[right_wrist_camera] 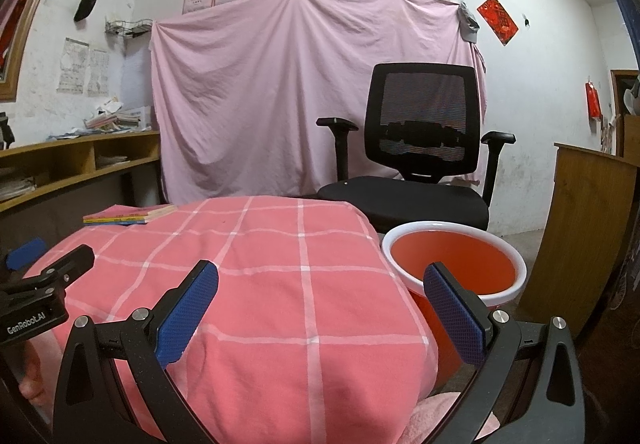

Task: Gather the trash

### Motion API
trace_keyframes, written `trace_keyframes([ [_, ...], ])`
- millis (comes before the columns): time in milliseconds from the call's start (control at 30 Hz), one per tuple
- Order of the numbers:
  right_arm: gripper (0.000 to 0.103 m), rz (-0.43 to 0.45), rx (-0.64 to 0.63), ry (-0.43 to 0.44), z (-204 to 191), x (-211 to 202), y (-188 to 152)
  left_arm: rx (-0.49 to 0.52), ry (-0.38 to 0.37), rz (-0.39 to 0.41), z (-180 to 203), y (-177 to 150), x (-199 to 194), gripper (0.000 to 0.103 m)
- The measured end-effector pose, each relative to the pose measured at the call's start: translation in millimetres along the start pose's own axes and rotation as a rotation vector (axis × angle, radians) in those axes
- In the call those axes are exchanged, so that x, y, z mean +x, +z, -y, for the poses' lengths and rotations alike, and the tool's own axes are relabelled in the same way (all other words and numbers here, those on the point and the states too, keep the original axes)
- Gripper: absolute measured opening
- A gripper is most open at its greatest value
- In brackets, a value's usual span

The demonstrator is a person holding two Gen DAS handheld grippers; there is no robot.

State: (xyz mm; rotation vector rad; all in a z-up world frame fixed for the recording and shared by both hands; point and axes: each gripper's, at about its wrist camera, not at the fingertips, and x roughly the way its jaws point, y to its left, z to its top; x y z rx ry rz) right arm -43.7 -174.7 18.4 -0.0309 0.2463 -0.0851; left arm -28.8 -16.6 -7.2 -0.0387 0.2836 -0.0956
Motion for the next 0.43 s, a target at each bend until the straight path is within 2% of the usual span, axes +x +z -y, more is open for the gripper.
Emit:
trace_keyframes([
  [433,0.103,-0.016,0.013,0.010,-14.4,-0.2,1.4,0.011,-0.003,-0.023,-1.1,1.7,6.2,0.099],
])
